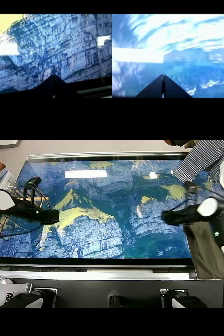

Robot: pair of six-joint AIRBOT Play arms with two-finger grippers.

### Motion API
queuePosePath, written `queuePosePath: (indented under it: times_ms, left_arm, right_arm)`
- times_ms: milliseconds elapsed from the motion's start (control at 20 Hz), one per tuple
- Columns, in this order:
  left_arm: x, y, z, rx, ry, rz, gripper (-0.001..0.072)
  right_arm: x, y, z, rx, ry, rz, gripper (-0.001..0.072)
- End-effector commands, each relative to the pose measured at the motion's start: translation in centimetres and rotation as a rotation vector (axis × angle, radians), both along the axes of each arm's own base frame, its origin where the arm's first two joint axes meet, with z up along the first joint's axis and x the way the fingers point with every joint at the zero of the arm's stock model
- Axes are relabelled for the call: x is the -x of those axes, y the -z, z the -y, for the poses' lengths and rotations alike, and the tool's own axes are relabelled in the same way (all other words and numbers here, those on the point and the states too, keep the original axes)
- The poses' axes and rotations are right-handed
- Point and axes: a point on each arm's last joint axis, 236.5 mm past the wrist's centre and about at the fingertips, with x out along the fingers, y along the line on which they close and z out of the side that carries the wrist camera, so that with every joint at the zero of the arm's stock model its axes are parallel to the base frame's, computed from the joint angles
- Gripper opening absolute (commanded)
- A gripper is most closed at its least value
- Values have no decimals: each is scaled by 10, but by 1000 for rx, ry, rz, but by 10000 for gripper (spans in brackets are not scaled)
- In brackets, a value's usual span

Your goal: Fold the clothes and pants, and hang the long-sleeved shirts on hangers.

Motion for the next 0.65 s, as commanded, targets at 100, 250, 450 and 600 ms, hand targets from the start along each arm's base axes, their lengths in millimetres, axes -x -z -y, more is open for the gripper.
queuePosePath:
  times_ms: [100,250,450,600]
  left_arm:
    - [13,10,-2,-14,25,-37,19]
    - [13,10,-2,-14,25,-37,19]
    - [13,10,-2,-14,25,-37,19]
    - [13,10,-2,-14,25,-37,19]
  right_arm:
    - [20,4,-41,50,-194,-28,38]
    - [24,5,-40,55,-196,-42,38]
    - [23,5,-40,55,-196,-41,38]
    - [23,5,-40,55,-195,-41,38]
